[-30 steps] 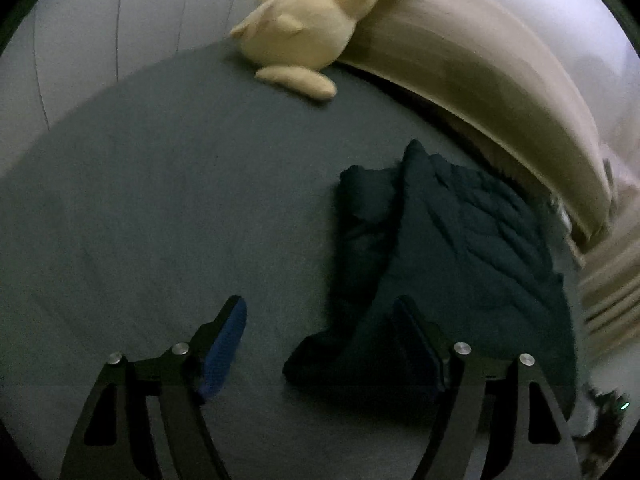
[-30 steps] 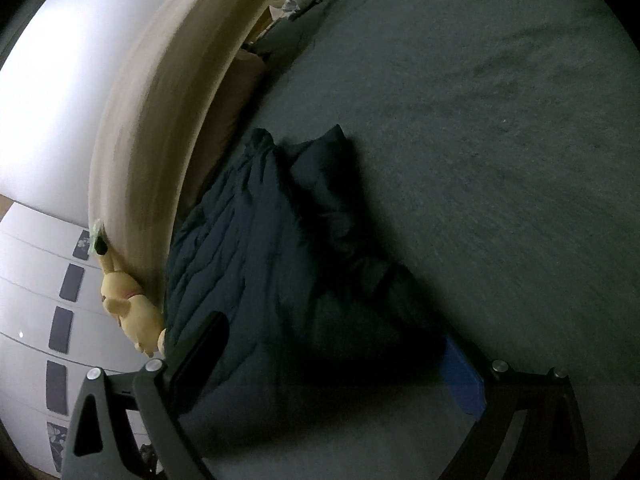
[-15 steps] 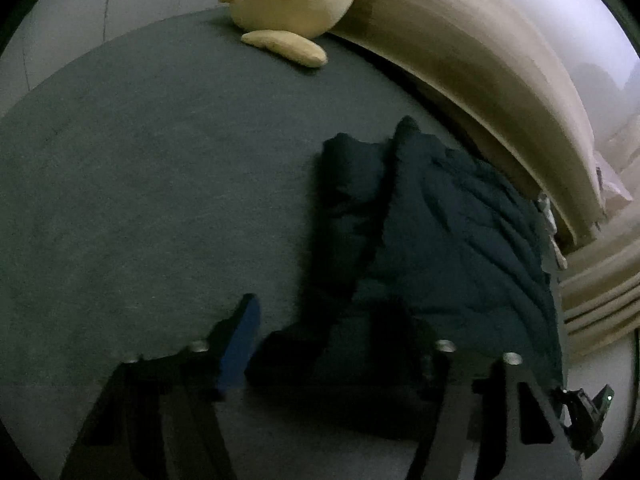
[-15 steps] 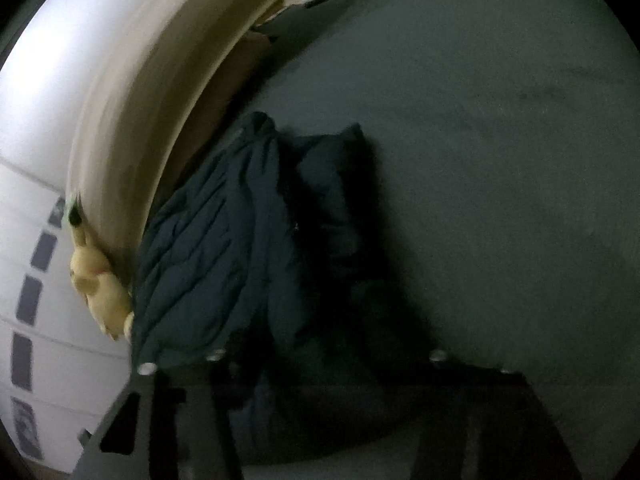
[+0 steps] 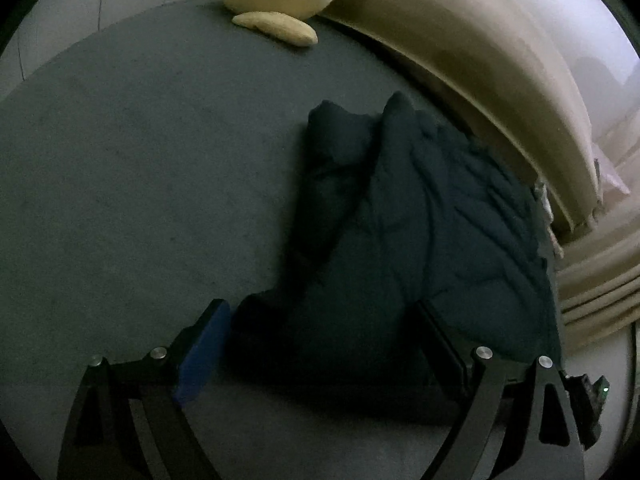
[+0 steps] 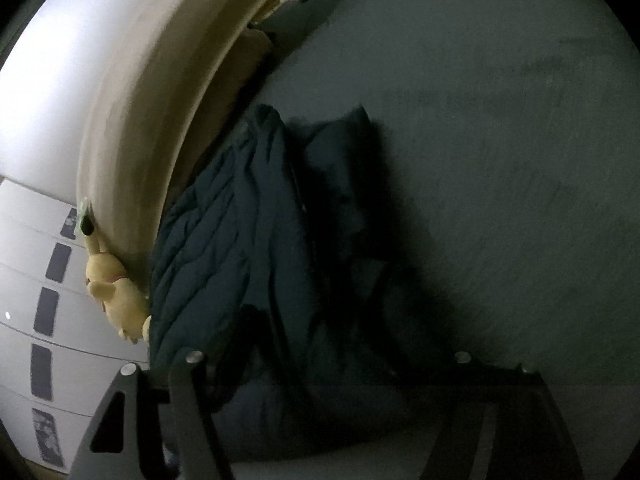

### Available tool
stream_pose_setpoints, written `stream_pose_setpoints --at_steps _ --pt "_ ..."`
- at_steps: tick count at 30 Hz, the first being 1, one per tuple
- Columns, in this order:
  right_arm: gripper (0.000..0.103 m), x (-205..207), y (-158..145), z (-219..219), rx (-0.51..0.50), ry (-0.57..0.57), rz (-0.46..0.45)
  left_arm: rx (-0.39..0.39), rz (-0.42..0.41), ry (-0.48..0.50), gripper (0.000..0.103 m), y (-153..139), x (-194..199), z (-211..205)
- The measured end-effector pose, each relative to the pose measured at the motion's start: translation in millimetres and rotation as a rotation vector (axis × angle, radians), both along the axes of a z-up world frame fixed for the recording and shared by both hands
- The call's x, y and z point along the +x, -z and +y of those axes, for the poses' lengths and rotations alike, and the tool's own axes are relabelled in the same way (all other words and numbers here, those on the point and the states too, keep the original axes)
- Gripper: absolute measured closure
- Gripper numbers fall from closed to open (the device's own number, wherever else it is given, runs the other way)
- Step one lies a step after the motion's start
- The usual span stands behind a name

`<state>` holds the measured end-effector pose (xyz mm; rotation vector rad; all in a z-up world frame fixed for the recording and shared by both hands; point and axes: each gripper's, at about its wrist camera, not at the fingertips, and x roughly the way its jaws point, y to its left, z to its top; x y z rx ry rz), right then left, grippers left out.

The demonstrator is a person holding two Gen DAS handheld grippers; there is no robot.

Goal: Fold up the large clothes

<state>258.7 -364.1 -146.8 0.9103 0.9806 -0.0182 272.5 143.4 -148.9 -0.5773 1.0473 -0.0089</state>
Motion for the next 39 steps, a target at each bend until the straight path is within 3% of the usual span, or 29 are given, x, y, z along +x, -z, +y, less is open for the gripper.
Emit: stream_pose_setpoints --at_steps 1,2,3,5,9,12,13,14,16,17,18,20,21,24,27,32,34,36,38,39 --pt "0.036 3.9 1.3 1.3 0.003 -0.016 0.000 0.010 -0.014 0.011 0.036 -1.7 1.6 -1.7" --pt "0.051 6.9 -2.2 4.8 -0.030 -0.039 0.001 0.037 -0.015 0.027 0.056 -5.6 3.7 -4.4" --pt "0.057 10.3 -9.4 10.3 -0.070 -0.076 -0.006 0.056 -0.015 0.035 0.079 -9.6 5.4 -5.3" --pt "0.073 11.3 -22.1 14.7 -0.125 -0.120 -0.024 0.063 -0.025 0.040 0.093 -22.1 7.7 -2.0" --pt "0.078 4.7 -67.7 28.7 -0.258 -0.169 -0.120 0.133 -0.122 0.014 0.094 -53.0 -8.1 -6.4" --pt "0.077 2.4 -62.4 31.9 -0.324 -0.212 -0.107 0.145 -0.104 0.012 0.094 -37.5 -18.6 -7.5" --pt "0.069 6.4 -46.0 29.8 -0.314 -0.227 -0.062 0.145 -0.052 0.015 0.093 -19.4 -17.2 -9.2" --pt "0.045 10.6 -18.3 22.3 -0.256 -0.222 0.015 0.143 -0.028 0.020 0.091 -5.5 -15.4 -11.5" --pt "0.032 4.0 2.4 3.3 -0.153 -0.158 0.022 0.138 -0.062 0.010 0.086 -8.3 -17.5 -7.9" --pt "0.027 -1.2 3.0 -5.9 -0.106 -0.135 -0.009 0.132 -0.075 0.011 0.077 -14.3 -20.9 -5.2" --pt "0.026 -4.4 2.1 -11.4 -0.097 -0.122 -0.021 0.135 -0.081 0.010 0.062 -19.9 -21.7 -0.7" --pt "0.026 -9.2 -9.6 -28.3 -0.132 -0.096 -0.055 0.151 -0.127 -0.006 0.042 -37.2 -19.9 12.6" --pt "0.026 -9.9 -18.0 -38.6 -0.138 -0.081 -0.079 0.163 -0.153 -0.019 0.039 -44.5 -19.8 16.4" --pt "0.026 -2.1 -37.3 -57.1 -0.151 -0.055 -0.133 0.153 -0.180 0.003 0.039 -57.0 -0.6 26.4" --pt "0.026 17.3 -45.1 -49.8 -0.165 -0.132 -0.147 0.117 -0.147 0.081 0.039 -52.7 26.7 15.2" --pt "0.030 57.0 -32.7 -11.9 -0.261 -0.280 -0.077 0.147 -0.117 0.162 0.039 -46.3 64.2 -7.6" --pt "0.036 70.6 -28.9 -2.9 -0.309 -0.309 -0.050 0.163 -0.097 0.185 0.043 -43.8 73.1 -11.6" --pt "0.061 74.7 -25.0 1.6 -0.352 -0.337 -0.005 0.215 -0.029 0.222 0.090 -32.5 82.5 -22.7" --pt "0.078 78.1 -24.1 -1.5 -0.372 -0.365 0.014 0.241 -0.022 0.225 0.094 -27.4 84.3 -26.6" --pt "0.081 77.6 -28.2 2.5 -0.407 -0.388 0.010 0.248 -0.024 0.227 0.096 -28.1 82.9 -28.1"
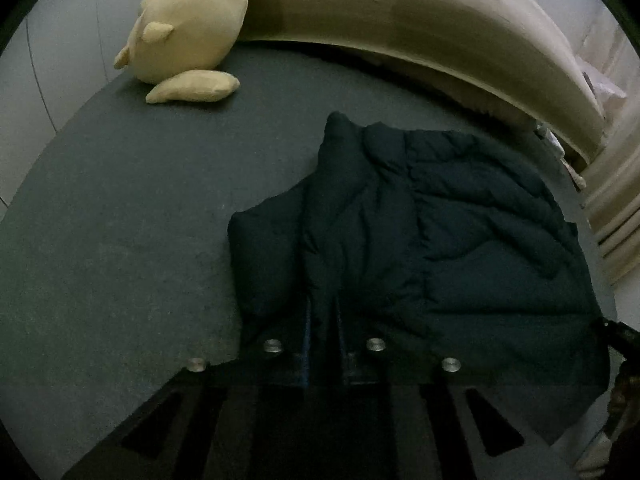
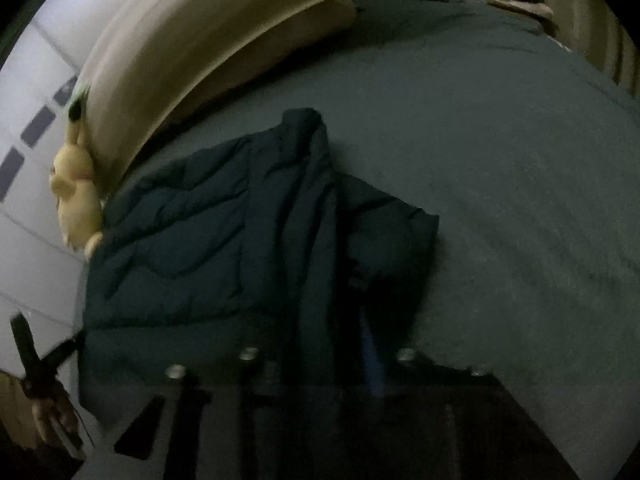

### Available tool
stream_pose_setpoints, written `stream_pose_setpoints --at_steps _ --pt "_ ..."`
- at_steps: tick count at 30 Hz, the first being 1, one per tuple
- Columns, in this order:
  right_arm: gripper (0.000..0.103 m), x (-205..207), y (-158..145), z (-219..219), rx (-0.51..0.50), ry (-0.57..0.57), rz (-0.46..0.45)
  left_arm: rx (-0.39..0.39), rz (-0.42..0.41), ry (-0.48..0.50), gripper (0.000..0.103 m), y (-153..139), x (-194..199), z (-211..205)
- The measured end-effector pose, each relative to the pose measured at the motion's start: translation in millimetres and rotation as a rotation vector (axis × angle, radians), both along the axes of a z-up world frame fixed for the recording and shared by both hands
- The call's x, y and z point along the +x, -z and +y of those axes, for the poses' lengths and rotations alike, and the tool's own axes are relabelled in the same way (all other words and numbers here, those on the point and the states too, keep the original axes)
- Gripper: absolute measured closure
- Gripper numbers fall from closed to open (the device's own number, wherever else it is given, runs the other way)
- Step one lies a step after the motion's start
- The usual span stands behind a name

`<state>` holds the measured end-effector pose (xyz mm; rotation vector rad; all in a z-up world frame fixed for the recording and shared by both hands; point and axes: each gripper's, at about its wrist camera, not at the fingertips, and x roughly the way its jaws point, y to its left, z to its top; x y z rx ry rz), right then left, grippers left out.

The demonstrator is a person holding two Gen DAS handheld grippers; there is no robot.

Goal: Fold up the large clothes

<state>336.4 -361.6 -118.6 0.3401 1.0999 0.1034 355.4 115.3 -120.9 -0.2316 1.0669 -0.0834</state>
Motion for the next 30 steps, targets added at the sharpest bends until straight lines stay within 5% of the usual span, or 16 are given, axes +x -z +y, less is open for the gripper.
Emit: stream_pose_setpoints --at_steps 4,6,12,13,14,15,18,25,30 --pt "0.092 -8.3 -20.6 13.3 -0.121 -0.032 -0.081 0.022 -0.032 -0.021 0.097 -2.8 -8.0 0.9" --pt "0.092 -3.2 -3.3 16.7 -0.167 -0.030 -0.043 0.015 0.000 -0.036 0.097 8.1 -8.2 3.2" --pt "0.080 1.6 8.9 14.1 -0.106 0.034 -0.032 0.066 0.004 -0.055 0.095 7.4 -11.6 -4.2" --pt "0.061 -0.7 6.5 7.5 -0.060 0.044 -0.036 0.054 -0.003 -0.062 0.095 4.7 -12.5 -2.2" --pt "0.020 -2.9 4.7 2.0 -0.028 0.058 -0.037 0.037 -0.014 -0.069 0.094 1.6 -13.9 0.8" --pt "0.009 -7.8 1.0 -5.5 0.006 0.089 -0.052 0.029 -0.019 -0.075 0.085 -1.5 -15.8 3.3" --pt "0.008 -17.4 -9.9 -17.6 0.042 0.137 -0.114 0.042 -0.046 -0.080 0.053 -12.2 -25.8 6.6" --pt "0.008 -32.2 0.3 -51.1 0.127 0.219 -0.078 0.095 -0.106 -0.039 0.051 -29.4 -39.5 1.7" --pt "0.008 -37.0 15.2 -61.1 0.155 0.242 -0.059 0.102 -0.126 -0.037 0.038 -29.3 -48.2 6.8"
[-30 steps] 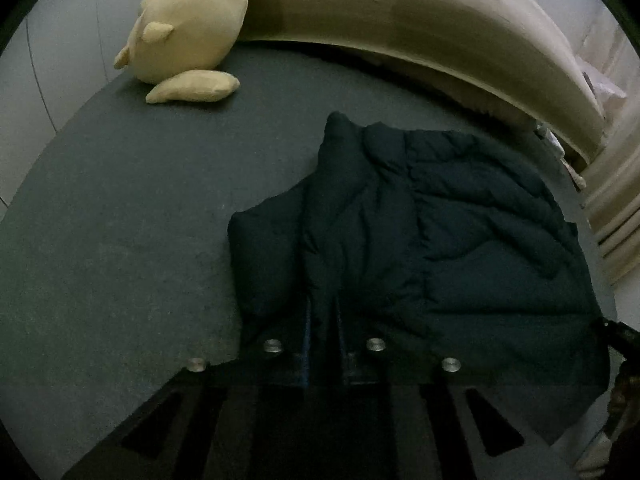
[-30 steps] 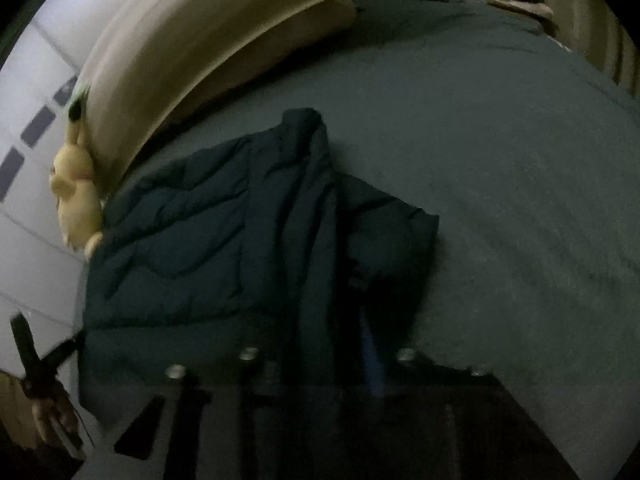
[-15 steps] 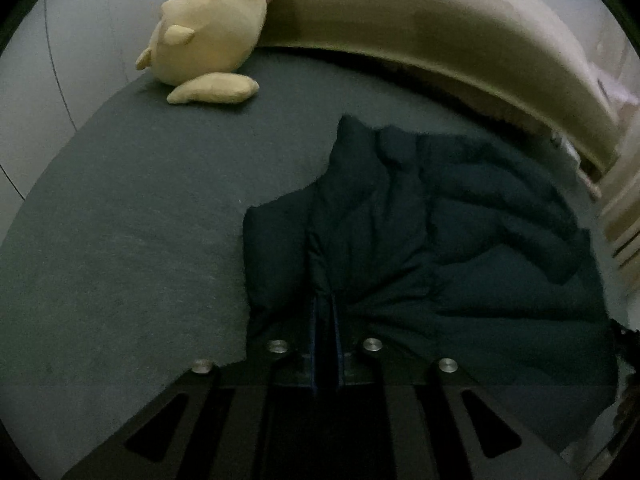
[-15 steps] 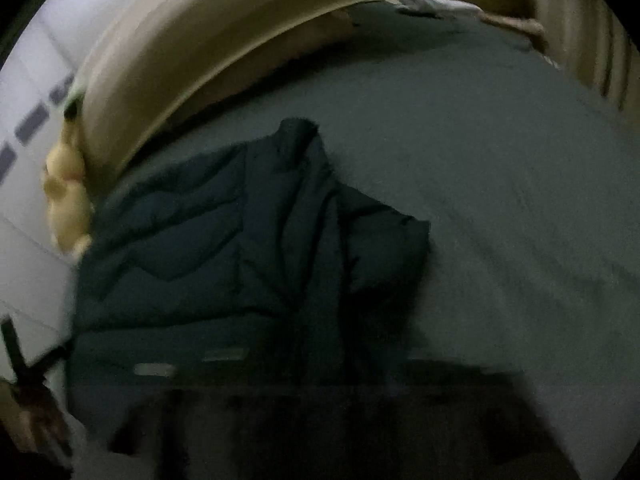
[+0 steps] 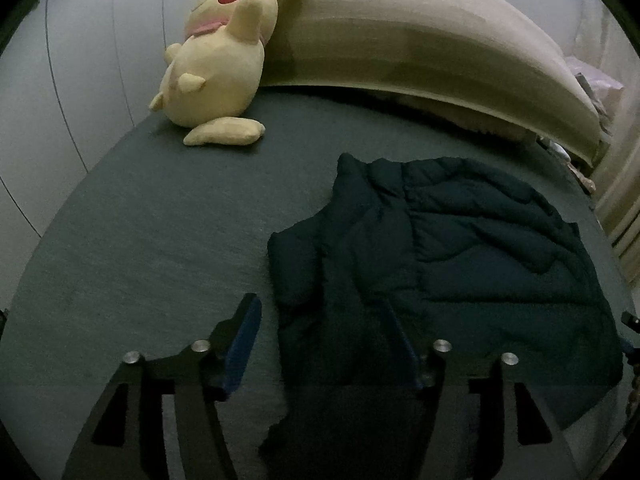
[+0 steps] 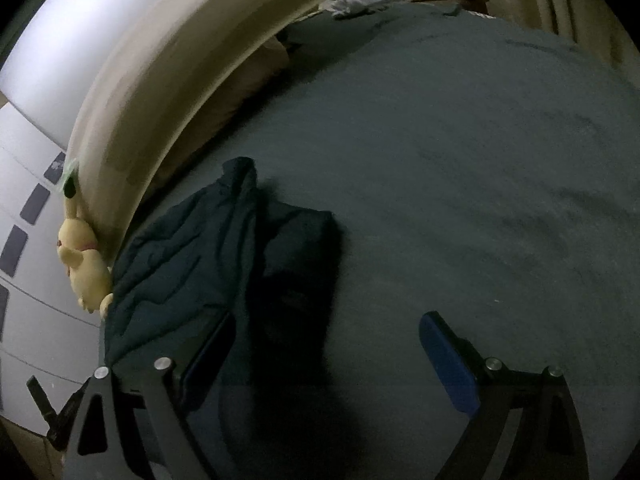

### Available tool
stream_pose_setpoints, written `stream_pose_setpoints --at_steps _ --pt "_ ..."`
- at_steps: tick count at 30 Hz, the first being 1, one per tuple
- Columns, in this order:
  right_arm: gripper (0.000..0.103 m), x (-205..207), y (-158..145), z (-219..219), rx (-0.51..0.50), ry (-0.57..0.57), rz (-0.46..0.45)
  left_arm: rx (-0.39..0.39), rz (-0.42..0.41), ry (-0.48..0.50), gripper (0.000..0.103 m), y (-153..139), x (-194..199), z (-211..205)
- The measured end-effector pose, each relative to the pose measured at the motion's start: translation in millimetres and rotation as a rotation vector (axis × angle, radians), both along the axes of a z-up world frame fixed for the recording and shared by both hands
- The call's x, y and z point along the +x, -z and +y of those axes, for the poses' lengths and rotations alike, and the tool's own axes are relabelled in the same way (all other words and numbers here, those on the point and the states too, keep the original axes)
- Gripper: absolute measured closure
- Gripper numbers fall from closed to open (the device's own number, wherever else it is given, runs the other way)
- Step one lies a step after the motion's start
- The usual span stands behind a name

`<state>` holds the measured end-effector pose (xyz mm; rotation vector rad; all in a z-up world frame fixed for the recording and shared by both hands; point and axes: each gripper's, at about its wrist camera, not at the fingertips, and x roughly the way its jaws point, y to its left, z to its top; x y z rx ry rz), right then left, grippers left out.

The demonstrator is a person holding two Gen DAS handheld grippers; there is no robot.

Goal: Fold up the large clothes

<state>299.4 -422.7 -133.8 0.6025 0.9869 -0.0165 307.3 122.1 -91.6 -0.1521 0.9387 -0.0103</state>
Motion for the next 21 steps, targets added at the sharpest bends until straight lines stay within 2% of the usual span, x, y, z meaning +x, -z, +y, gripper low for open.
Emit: stream_pose_setpoints --at_steps 2,4,6,10,14,17,18,19,20,21 --pt "0.008 1.4 3.7 -2.2 0.020 0.000 0.005 -0.025 0.010 0.013 0.036 1.4 -0.3 5.9" --pt "0.008 1.2 6.8 -8.9 0.043 -0.006 0.006 -0.105 0.023 0.031 0.031 5.1 -0.2 17.1" --pt "0.008 4.0 9.8 -11.1 0.075 -0.019 0.005 -0.258 0.027 0.024 0.026 14.4 -1.3 38.9" --pt "0.008 9.5 15.6 -12.0 0.111 -0.044 0.006 -0.389 0.078 -0.001 0.022 35.5 5.7 59.1" --pt "0.008 24.3 27.6 -1.0 0.181 -0.066 0.030 -0.433 0.153 0.035 0.022 54.8 20.8 45.2" --pt "0.009 38.3 34.1 26.1 0.238 -0.179 0.048 -0.409 0.188 0.105 0.022 62.1 26.4 22.2" --pt "0.010 42.3 36.5 33.2 0.227 -0.202 0.065 -0.373 0.190 0.105 0.022 63.9 28.0 15.8" --pt "0.017 47.7 38.4 45.0 0.172 -0.229 0.093 -0.362 0.197 0.104 0.024 64.8 29.3 13.1" --pt "0.032 50.8 38.2 52.7 0.142 -0.251 0.101 -0.364 0.211 0.103 0.038 65.9 31.2 10.4" --pt "0.043 55.3 36.5 62.7 0.136 -0.288 0.111 -0.371 0.227 0.100 0.051 66.2 32.5 8.0"
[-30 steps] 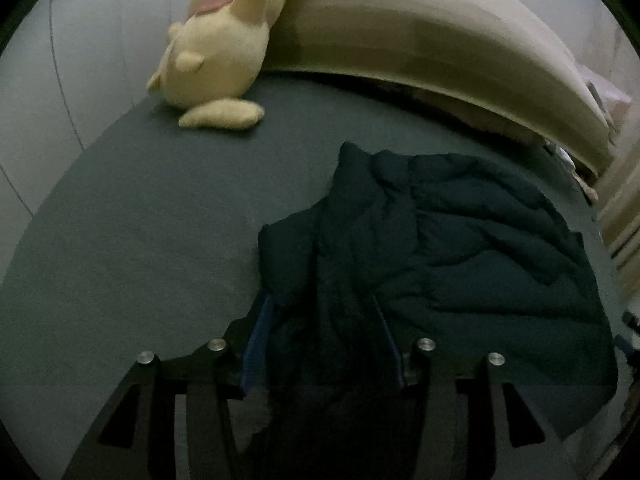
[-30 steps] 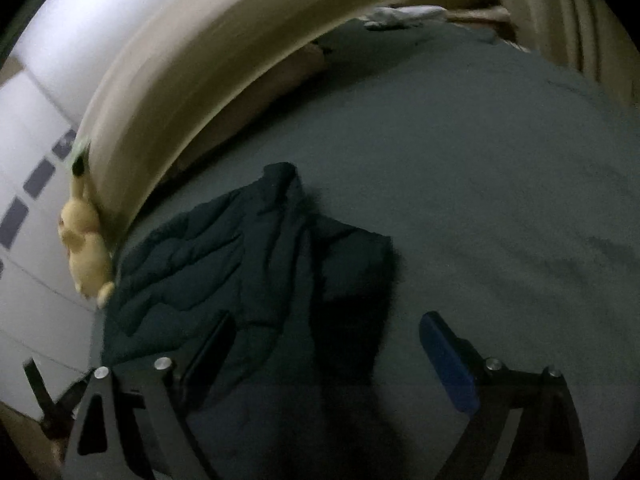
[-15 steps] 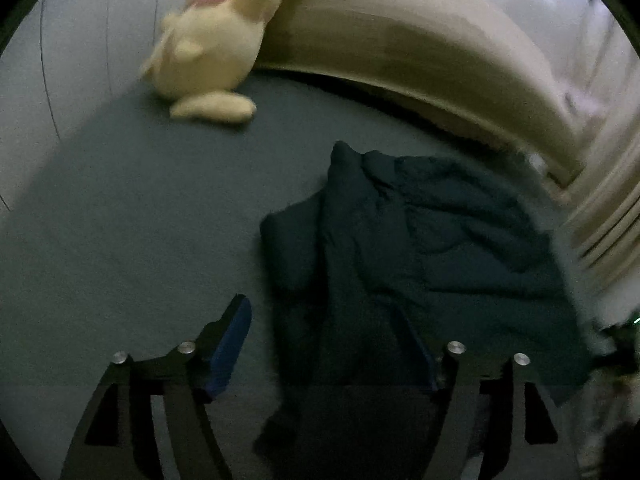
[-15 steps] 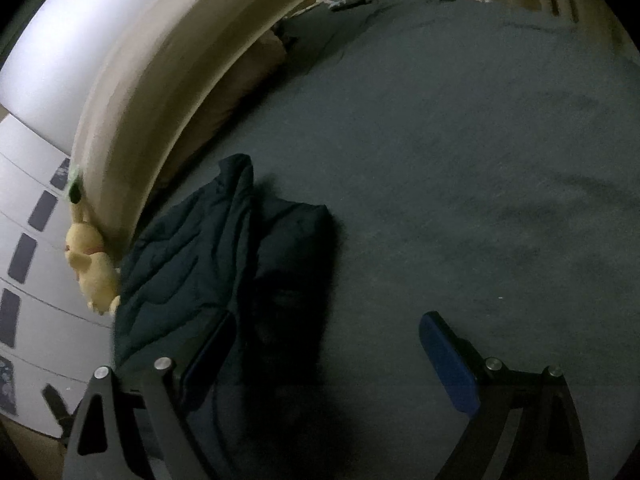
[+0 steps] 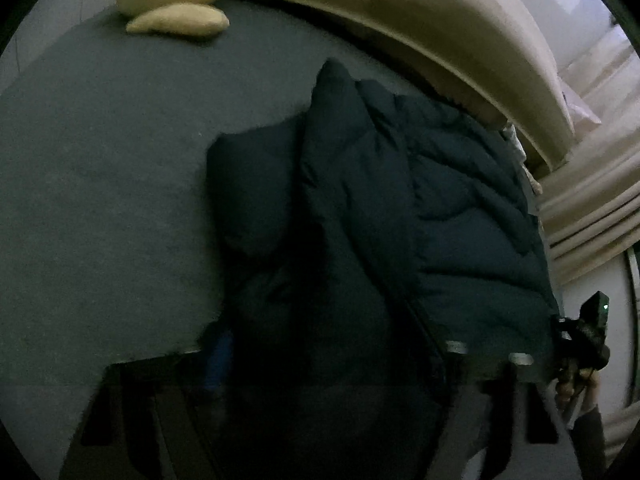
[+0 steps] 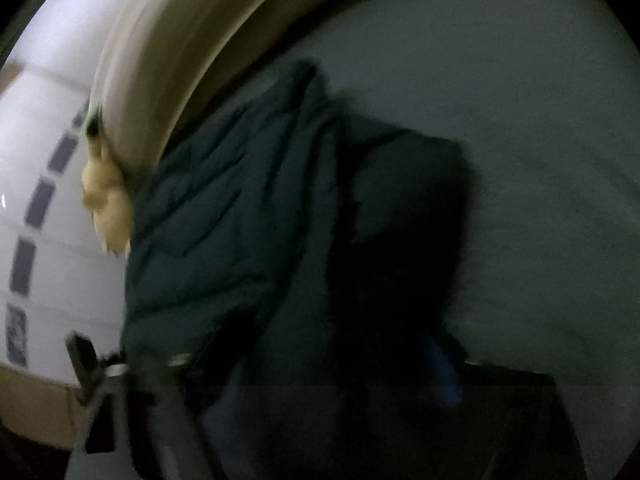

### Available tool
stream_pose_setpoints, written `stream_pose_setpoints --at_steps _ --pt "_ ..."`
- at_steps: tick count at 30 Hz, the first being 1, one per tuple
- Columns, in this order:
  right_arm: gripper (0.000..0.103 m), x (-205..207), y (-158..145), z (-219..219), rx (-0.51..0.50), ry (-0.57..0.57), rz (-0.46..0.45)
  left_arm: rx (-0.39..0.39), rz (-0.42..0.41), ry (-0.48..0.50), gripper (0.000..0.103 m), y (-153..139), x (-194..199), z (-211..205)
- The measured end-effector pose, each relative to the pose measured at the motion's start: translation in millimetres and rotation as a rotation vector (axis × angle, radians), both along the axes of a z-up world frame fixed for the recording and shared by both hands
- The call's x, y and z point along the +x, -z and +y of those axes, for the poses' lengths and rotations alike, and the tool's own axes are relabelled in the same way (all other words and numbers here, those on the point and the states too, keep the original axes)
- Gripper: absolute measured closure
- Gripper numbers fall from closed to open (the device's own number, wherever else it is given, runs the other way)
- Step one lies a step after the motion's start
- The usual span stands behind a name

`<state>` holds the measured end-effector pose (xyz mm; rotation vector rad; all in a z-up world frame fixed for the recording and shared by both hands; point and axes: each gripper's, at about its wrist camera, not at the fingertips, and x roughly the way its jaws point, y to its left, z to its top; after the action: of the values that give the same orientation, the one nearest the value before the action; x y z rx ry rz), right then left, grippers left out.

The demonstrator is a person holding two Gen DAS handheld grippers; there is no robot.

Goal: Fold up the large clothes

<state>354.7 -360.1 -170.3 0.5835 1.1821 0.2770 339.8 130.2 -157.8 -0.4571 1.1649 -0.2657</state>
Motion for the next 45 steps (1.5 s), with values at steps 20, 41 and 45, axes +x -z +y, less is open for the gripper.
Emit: stream_pose_setpoints --at_steps 20,41,45 --pt "0.088 -102.6 -200.9 49.7 -0.201 -0.146 -0.371 0.114 -0.356 0.026 0.087 -171.0 -109.3 -13.3" --pt "0.030 -192.2 -102.2 9.6 -0.305 0.254 -0.320 0.342 -0.270 -0.192 0.032 -92.0 -190.4 13.7" --pt "0.021 -216.5 -119.8 63.1 -0.339 0.181 -0.406 0.360 -0.302 -0.150 0.032 -103.3 -209.5 -23.5"
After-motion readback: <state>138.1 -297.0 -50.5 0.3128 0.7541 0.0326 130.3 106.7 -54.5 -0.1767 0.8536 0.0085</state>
